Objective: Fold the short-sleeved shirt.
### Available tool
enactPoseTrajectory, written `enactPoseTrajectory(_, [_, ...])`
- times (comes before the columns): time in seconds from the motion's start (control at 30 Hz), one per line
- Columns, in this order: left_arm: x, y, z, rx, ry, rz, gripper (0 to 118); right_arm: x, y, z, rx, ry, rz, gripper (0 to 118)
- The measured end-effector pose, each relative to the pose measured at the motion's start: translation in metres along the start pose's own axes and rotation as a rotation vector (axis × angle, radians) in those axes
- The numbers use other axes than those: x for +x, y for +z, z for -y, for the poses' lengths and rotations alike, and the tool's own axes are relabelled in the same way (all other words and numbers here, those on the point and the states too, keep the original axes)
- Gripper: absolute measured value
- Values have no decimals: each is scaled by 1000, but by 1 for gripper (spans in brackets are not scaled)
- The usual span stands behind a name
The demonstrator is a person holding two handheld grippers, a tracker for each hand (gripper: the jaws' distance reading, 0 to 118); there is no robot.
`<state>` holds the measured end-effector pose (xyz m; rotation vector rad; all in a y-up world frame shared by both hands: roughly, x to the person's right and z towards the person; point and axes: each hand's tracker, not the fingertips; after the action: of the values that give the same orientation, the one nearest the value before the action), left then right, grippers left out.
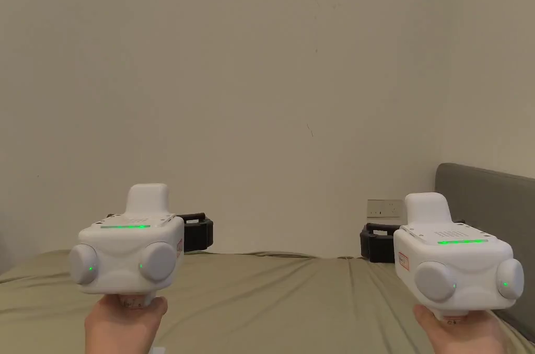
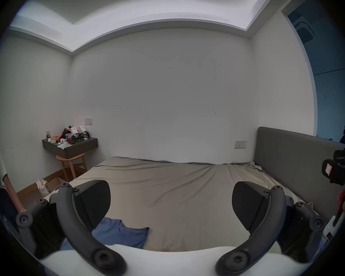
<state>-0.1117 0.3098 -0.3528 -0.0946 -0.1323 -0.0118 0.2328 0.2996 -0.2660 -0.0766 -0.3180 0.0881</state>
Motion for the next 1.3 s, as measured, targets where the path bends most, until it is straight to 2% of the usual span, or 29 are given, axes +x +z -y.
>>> enactPoseTrajectory(0.27, [-2,-3,-2,-21,33,21,118,3,0,2,-4,-5,-9,118])
enactPoseTrajectory(0.47, [5,1,-4,2,-37,29,118,3,4,2,11,-4,-12,118])
enactPoseTrajectory(0.9, [2,7,-12,22,-41,32,118,3,7,-4,14,4,3,118])
enactPoseTrajectory(1.07, [0,9,-15,32,-34,34,118,4,9,-5,20,31,-3,118])
enactPoseTrajectory(1.3, [0,8,-13,22,-43,37,118,7,10,-7,18,10,7,118])
